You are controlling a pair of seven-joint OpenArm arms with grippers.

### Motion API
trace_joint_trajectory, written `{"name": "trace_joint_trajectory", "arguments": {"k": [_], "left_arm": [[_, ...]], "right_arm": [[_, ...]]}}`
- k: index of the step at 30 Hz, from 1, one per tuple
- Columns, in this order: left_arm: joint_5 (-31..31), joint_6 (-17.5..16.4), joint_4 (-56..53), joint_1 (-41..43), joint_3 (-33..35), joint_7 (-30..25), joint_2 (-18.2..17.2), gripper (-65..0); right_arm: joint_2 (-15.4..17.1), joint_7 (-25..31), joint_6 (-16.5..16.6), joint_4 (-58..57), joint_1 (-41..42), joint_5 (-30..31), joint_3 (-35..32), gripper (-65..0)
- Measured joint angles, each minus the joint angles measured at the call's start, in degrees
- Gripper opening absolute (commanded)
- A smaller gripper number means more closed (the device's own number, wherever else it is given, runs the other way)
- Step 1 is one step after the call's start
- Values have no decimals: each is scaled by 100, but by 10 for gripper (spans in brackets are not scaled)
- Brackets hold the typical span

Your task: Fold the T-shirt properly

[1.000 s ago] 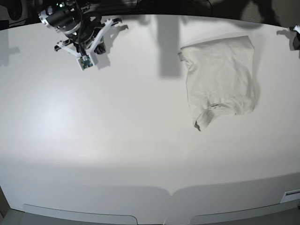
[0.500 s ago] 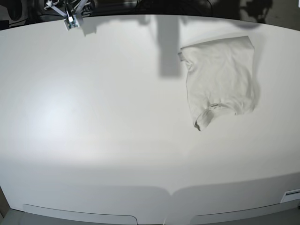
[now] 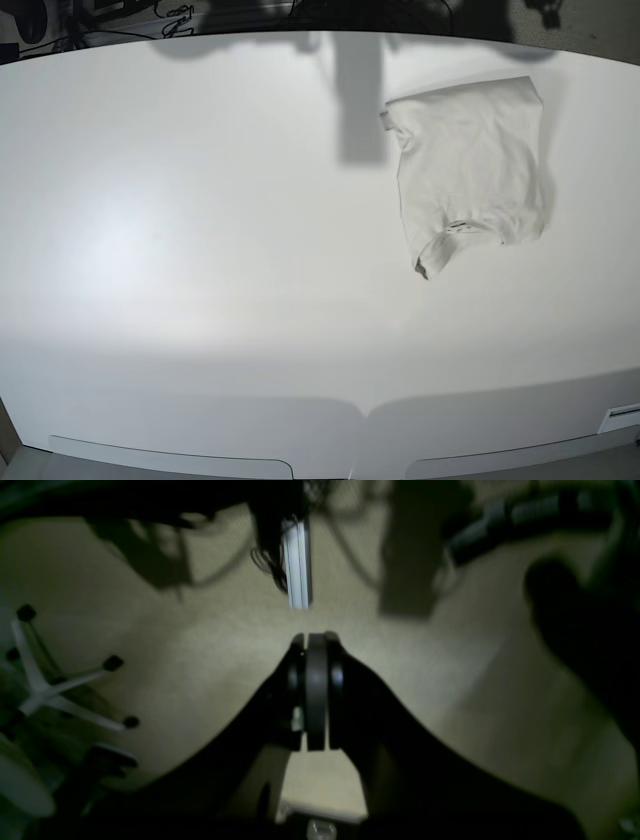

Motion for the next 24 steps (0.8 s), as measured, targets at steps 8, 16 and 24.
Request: {"name": "trace_joint_trajectory", "arguments": {"k": [8,16,24], "left_arm": [[1633,9,-2317,-1257,223,-1226,-2,-650],[2472,798,-4280,-2702,1727,-1762,85,-650],[2199,1895,-5327,-3753,2647,-1794,566,-650]], "right_arm": [[-4,866,2,-2920,1488,-861,0,-650],[72,2035,-9,-5117,2981,-1434,0,-650],[173,2581,-20,-6498,4164,-1449,7,-650]]}}
